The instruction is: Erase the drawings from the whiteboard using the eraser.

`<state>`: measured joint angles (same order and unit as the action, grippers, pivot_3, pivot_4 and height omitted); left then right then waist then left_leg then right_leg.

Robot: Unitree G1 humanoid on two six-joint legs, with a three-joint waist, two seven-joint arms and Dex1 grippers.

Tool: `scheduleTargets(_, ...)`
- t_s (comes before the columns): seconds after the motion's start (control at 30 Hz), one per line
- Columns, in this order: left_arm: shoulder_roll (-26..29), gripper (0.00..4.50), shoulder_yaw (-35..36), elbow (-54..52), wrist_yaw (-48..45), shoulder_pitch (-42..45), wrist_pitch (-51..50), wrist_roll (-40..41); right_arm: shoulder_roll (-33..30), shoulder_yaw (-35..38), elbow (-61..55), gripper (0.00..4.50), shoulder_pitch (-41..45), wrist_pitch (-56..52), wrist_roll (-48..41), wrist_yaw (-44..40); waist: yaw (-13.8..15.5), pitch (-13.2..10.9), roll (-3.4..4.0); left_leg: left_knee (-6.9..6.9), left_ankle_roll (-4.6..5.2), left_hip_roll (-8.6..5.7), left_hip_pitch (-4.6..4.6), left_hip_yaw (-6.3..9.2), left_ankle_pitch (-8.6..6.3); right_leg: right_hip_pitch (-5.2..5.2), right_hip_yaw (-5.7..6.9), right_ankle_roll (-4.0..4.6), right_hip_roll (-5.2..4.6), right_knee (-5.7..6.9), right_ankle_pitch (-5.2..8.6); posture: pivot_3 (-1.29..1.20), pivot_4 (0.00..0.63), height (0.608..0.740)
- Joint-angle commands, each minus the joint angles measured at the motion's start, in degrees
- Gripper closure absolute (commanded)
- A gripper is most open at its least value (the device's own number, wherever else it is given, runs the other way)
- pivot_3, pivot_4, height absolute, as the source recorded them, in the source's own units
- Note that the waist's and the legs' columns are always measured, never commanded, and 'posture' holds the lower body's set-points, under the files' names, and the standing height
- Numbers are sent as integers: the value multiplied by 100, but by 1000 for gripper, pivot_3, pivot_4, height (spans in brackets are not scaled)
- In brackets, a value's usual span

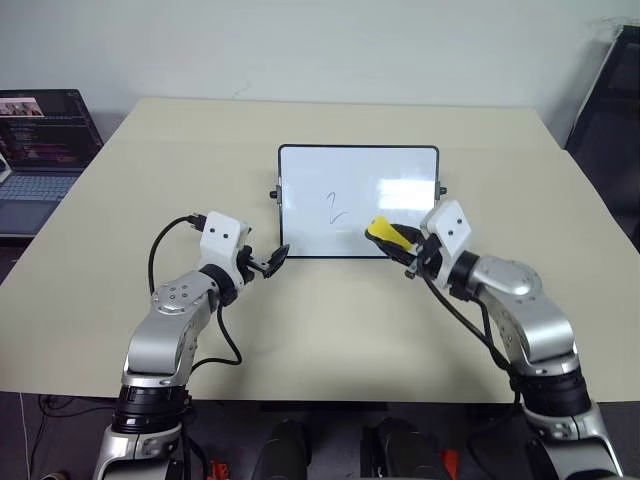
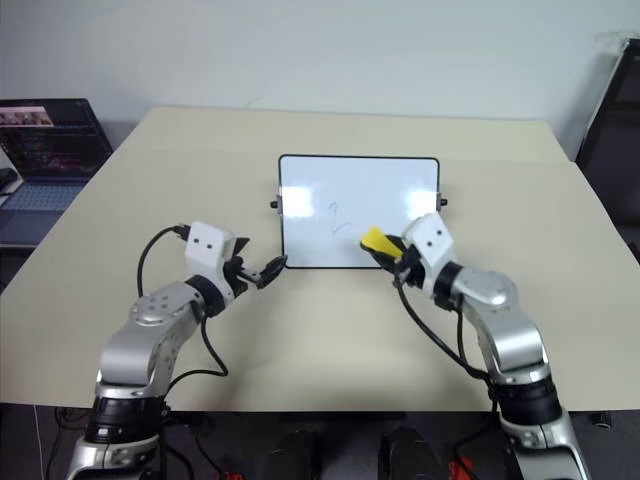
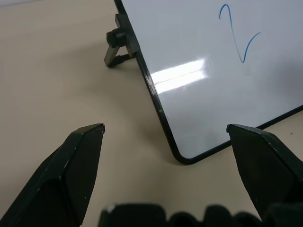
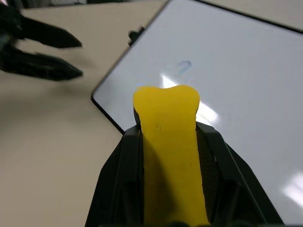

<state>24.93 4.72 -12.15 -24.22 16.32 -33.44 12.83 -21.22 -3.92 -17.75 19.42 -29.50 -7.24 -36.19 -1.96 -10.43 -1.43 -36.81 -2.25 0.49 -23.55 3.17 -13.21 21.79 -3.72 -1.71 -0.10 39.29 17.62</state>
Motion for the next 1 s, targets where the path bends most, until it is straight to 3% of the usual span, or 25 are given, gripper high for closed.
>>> scheduleTargets(0.03, -17, 0, -17, -441, 75, -20, -39, 15, -53, 61, -184, 3378, -143, 504, 216, 312, -1, 0, 0, -1, 0, 1, 0, 0, 0, 0, 0, 0, 1, 0, 0, 0, 150, 740)
scheduleTargets(0.3, -87, 0, -61, -633, 122, 6, -193, 54, -148, -44, -166, 3378, -194, 716, 156, 269, 3, 0, 0, -1, 0, 1, 1, 0, 0, -2, 0, 0, 3, 0, 0, 0, 150, 740)
scheduleTargets(0.43, -20, 0, -41, -580, 117, 74, -170, 8, -282, -241, 3, 3378, 110, 740, 541, 409, 3, 0, 0, -2, 0, 0, 1, -2, 0, -2, 0, 0, 4, 0, 0, 0, 150, 740)
scheduleTargets(0.77, 32, 0, -155, -389, 107, 306, -119, -106, 188, -1226, 1707, 3378, 2150, 800, 1507, 695, -8, 0, 0, -3, -1, 1, 9, -9, 0, -1, 4, 0, 5, 8, 0, 0, 150, 740)
scheduleTargets(1.0, 70, 0, -289, -229, 85, 376, 76, -268, 669, -1690, 3155, 3378, 3273, 901, 1767, 433, 8, 0, 0, -2, -1, 1, 9, -10, 0, 5, 8, 1, 4, 14, -1, 0, 150, 740)
